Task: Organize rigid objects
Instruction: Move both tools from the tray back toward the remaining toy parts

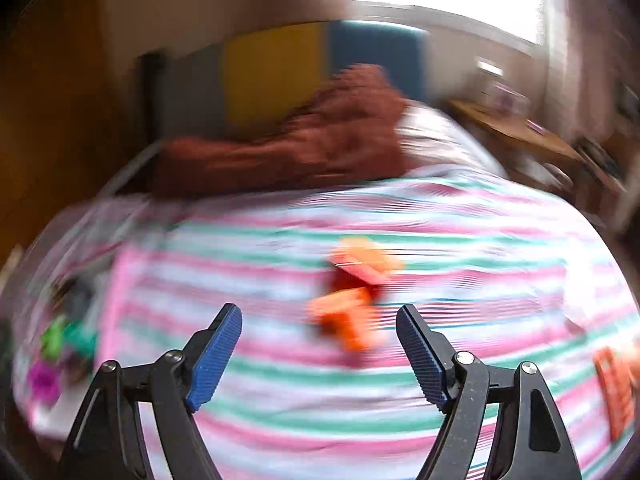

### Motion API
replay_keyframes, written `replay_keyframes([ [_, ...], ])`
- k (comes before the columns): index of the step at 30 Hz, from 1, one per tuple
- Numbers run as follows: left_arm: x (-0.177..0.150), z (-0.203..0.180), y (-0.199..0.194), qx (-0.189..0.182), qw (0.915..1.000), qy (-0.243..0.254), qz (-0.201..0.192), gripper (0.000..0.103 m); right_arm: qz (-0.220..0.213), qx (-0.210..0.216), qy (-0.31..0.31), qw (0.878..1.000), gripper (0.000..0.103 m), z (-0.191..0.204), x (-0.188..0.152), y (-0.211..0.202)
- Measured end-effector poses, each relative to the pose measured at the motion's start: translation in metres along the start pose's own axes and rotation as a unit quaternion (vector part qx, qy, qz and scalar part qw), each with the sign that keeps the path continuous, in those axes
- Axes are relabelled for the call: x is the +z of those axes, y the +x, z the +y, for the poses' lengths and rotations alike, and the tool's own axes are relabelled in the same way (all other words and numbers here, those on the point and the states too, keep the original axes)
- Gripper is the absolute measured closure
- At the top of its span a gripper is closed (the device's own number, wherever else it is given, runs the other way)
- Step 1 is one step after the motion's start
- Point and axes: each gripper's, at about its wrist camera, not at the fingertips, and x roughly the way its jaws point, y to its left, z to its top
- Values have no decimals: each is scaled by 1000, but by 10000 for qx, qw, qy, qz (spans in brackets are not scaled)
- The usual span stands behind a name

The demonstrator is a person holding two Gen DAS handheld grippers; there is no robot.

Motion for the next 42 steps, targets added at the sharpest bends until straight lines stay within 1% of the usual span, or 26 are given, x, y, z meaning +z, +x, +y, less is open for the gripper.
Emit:
replay_keyframes([
  [2, 6, -10, -2, -110, 9999, 36, -37, 68, -41, -437, 521, 9977, 23, -40, 0, 8],
  [3, 10, -19, -3, -220, 9997, 92, -46, 68, -41, -639, 842, 9944, 23, -62, -4, 12],
  [4, 13, -26, -3, -274, 9995, 139, -44, 68, 30, -747, 1095, 9912, 23, -78, -6, 15],
  [5, 16, -36, -2, -354, 9991, 224, -33, 68, 205, -869, 1394, 9862, 23, -93, -8, 18],
  [6, 18, -49, -1, -471, 9983, 330, -23, 68, 316, -852, 1796, 9795, 23, -108, -9, 20],
  [7, 19, -58, 0, -531, 9978, 393, -13, 68, 314, -782, 1968, 9768, 23, -115, -9, 20],
  [9, 22, -85, 9, -757, 9954, 577, 139, 68, 342, -607, 2227, 9724, 22, -123, -8, 17],
  [11, 23, -107, 13, -959, 9924, 736, 232, 68, 330, -536, 2262, 9720, 21, -124, -6, 15],
  [13, 26, -135, 18, -1146, 9880, 1013, 214, 67, 330, -463, 2254, 9726, 20, -124, -4, 12],
  [14, 27, -145, 20, -1219, 9864, 1082, 211, 62, 320, -449, 2268, 9724, 20, -122, -4, 11],
  [15, 30, -160, 25, -1384, 9832, 1165, 242, 61, 299, -428, 2310, 9716, 19, -123, -4, 9],
  [17, 35, -181, 33, -1526, 9793, 1299, 284, 55, 278, -401, 2391, 9698, 18, -123, -7, 7],
  [19, 40, -204, 42, -1730, 9735, 1463, 295, 55, 242, -402, 2506, 9669, 18, -126, -7, 4],
  [21, 43, -229, 56, -1883, 9669, 1669, 418, 47, 209, -406, 2589, 9648, 17, -129, -8, 4],
  [23, 45, -250, 69, -2127, 9583, 1832, 533, 31, 195, -379, 2646, 9634, 16, -131, -8, 3],
  [26, 47, -284, 89, -2209, 9485, 2169, 669, 28, 263, -293, 2703, 9620, 16, -132, -8, 5],
  [28, 49, -301, 101, -2358, 9407, 2310, 780, 26, 266, -277, 2704, 9620, 16, -132, -8, 5],
  [29, 49, -306, 105, -2385, 9391, 2338, 809, 23, 276, -271, 2687, 9624, 16, -131, -7, 5],
  [32, 52, -329, 123, -2418, 9322, 2531, 923, 22, 298, -196, 2690, 9625, 15, -130, -7, 7],
  [34, 53, -342, 127, -2444, 9273, 2699, 869, 22, 322, -181, 2714, 9618, 15, -131, -8, 8],
  [36, 55, -355, 133, -2496, 9202, 2911, 787, 21, 357, -175, 2752, 9605, 15, -132, -8, 10],
  [39, 58, -375, 146, -2579, 9091, 3175, 783, 18, 395, -123, 2790, 9594, 15, -133, -8, 12],
  [42, 59, -395, 161, -2620, 9046, 3278, 753, 18, 399, -158, 2791, 9593, 15, -133, -9, 13],
])
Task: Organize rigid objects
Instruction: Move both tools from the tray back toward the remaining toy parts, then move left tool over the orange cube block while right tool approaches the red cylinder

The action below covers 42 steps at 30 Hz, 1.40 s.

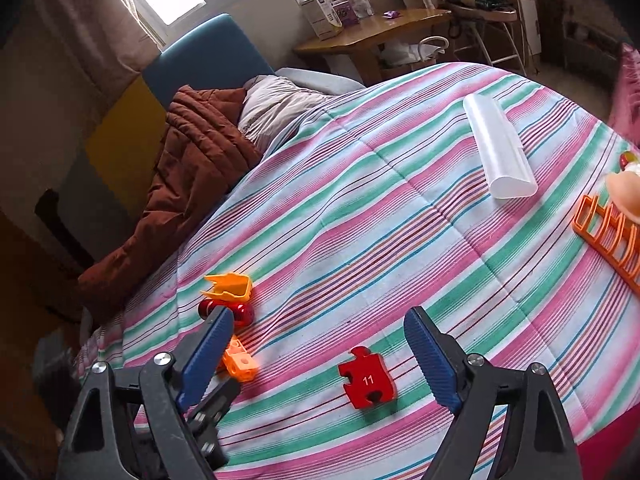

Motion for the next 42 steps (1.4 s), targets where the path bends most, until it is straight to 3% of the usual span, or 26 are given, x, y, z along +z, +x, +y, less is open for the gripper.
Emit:
replay_keyframes([
  [2, 4, -1, 16, 38, 10000, 3, 85, 20, 44, 15, -2, 10000, 15, 0, 0, 3],
  [4, 1, 2, 24, 122, 9998, -144, 92, 32, 65, 6, -7, 10000, 15, 0, 0, 4],
  [9, -32, 16, 3, 1, 9972, -734, -135, 33, 102, 56, -58, 9999, 15, 2, -1, 7],
  [12, -63, 14, -19, 290, 9948, -950, -221, 33, 148, 105, -127, 9998, 15, 4, -3, 8],
  [16, -105, 5, -48, 569, 9924, -1023, -386, 32, 341, 206, -305, 9987, 14, 12, -9, 16],
  [19, -133, 5, -70, 580, 9913, -1085, -462, 33, 599, 352, -558, 9960, 13, 22, -17, 25],
  [24, -153, 7, -84, 575, 9921, -965, -554, 32, 1021, 520, -1142, 9868, 12, 50, -33, 40],
  [31, -159, 8, -87, 466, 9907, -1064, -715, 32, 1195, 349, -1018, 9870, 8, 86, -23, 84],
  [37, -162, 10, -88, 335, 9892, -1215, -742, 32, 1281, -68, -823, 9883, 8, 116, -7, 136],
  [38, -163, 10, -87, 322, 9889, -1237, -754, 32, 1341, -137, -923, 9866, 10, 120, -8, 143],
  [41, -163, 10, -86, 289, 9886, -1263, -761, 32, 1246, -485, -1293, 9826, 28, 126, -12, 145],
  [42, -164, 10, -86, 283, 9886, -1260, -777, 32, 1261, -494, -1462, 9799, 29, 127, -15, 142],
])
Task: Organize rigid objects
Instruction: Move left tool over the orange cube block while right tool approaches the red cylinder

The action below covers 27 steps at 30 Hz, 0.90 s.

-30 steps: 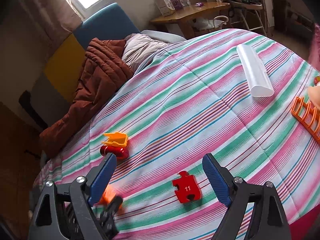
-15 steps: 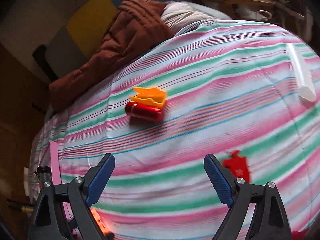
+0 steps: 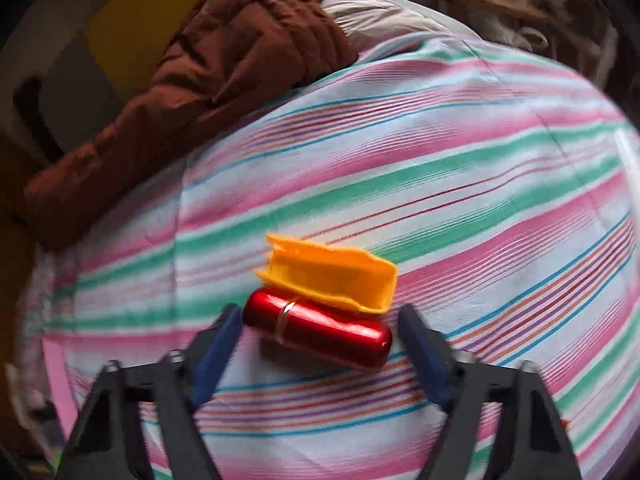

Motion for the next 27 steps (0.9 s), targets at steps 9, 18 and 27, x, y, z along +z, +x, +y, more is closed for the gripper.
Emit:
replay_keyframes([
  [9, -2, -2, -5, 47, 10000, -86, 6, 32, 532, 489, -1313, 9887, 28, -3, -78, -38],
  [18, -2, -3, -9, 158, 9998, -78, 68, 33, -84, 132, -2154, 9764, 27, 6, -112, -44],
  [27, -1, -6, -13, 279, 9996, 20, 48, 38, -72, 237, -2167, 9759, 23, 3, -110, -42],
])
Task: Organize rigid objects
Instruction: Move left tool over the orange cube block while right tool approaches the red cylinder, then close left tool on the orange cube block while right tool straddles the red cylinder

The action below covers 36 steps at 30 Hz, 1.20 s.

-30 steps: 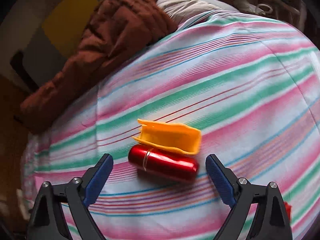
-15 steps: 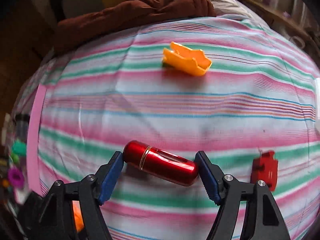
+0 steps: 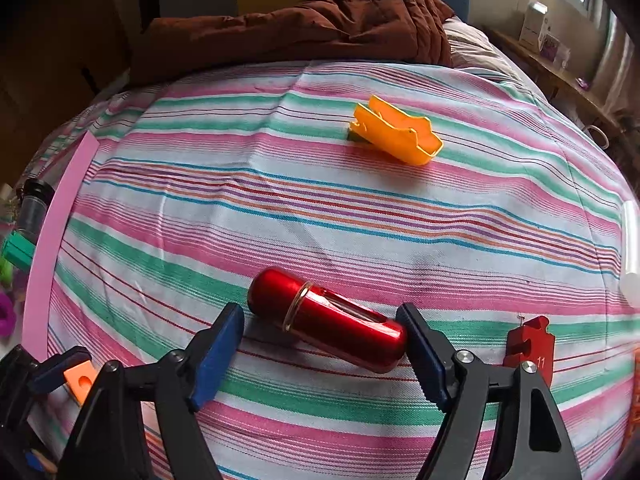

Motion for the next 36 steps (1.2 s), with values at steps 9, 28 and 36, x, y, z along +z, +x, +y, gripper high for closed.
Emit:
replay_keyframes([
  [9, 2, 9, 4, -206, 9995, -183, 133, 39, -84, -21, -32, 10000, 21, 4, -2, 4],
  [28, 12, 19, 9, -209, 9975, -299, 597, 22, 170, 227, 101, 9995, 12, 1, 7, 6],
  [36, 21, 10, 9, 18, 9959, 428, 802, 50, 157, 127, 231, 9995, 23, -5, 9, 4],
])
